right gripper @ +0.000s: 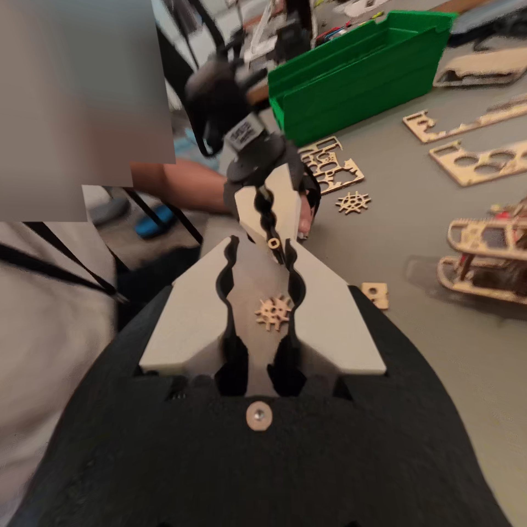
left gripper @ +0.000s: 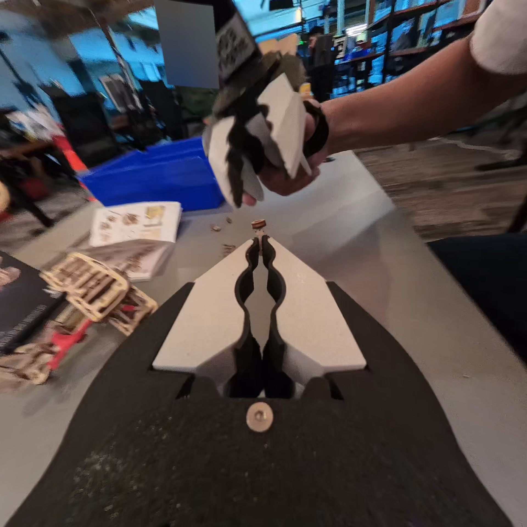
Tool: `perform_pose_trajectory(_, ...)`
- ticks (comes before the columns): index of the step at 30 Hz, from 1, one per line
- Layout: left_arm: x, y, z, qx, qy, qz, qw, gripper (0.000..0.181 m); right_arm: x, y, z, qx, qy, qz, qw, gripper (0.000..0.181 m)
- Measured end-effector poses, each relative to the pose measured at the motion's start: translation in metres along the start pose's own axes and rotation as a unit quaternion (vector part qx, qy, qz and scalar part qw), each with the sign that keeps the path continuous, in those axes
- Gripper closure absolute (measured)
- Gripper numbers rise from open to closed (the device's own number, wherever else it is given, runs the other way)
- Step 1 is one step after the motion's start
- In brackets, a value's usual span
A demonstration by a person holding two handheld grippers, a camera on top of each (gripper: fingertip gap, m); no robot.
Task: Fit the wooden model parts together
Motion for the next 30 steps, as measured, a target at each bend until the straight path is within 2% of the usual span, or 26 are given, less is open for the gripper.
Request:
perform_pose_trajectory(2, -0.005, -0.001, -0.003, -0.03, 0.062, -0.032, 0.997, 0.181, -0.009, 0.0, 0.007, -0.051, 0.126, -0.019, 0.991, 0.129)
perform_pose_trajectory(4, -0.013, -0.002, -0.008, -0.054, 0.116, -0.049, 0.991, 0.181, -0.012, 0.005, 0.017, -0.085, 0.232, -0.06, 0.967, 0.116)
perform_pose_trajectory(6, -0.017, -0.004, -0.013, -0.079, 0.146, -0.066, 0.984, 0.181, -0.011, 0.008, 0.02, -0.131, 0.281, -0.085, 0.947, 0.113)
perform_pose_trajectory(9, -0.016, -0.007, -0.019, -0.096, 0.144, -0.077, 0.982, 0.181, -0.009, 0.013, 0.027, -0.151, 0.321, -0.129, 0.926, 0.111)
perform_pose_trajectory(13, -0.018, -0.007, -0.019, -0.093, 0.145, -0.068, 0.983, 0.181, -0.008, 0.027, 0.034, -0.191, 0.35, -0.169, 0.901, 0.129)
perform_pose_trajectory(19, -0.018, -0.006, -0.016, -0.08, 0.145, -0.066, 0.984, 0.181, -0.006, 0.037, 0.034, -0.221, 0.352, -0.188, 0.89, 0.146)
perform_pose_trajectory(21, -0.018, -0.006, -0.016, -0.076, 0.142, -0.064, 0.985, 0.181, -0.003, 0.036, 0.032, -0.224, 0.349, -0.194, 0.889, 0.156)
perform_pose_trajectory(25, -0.019, -0.005, -0.016, -0.065, 0.109, -0.046, 0.991, 0.181, 0.0, 0.035, 0.032, -0.216, 0.337, -0.181, 0.898, 0.159)
perform_pose_trajectory(30, -0.021, -0.003, -0.015, -0.058, 0.099, -0.041, 0.993, 0.181, 0.0, 0.035, 0.036, -0.225, 0.339, -0.186, 0.894, 0.16)
Point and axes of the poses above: each gripper's, where its closed fingertips meet, y out along the fingers, z out of its underside, x = y × z across the jaws, the point moved 7 cm from there along -y, back along the fingers, and after that the axes turned 10 degrees about -z, right-handed, at the moved point
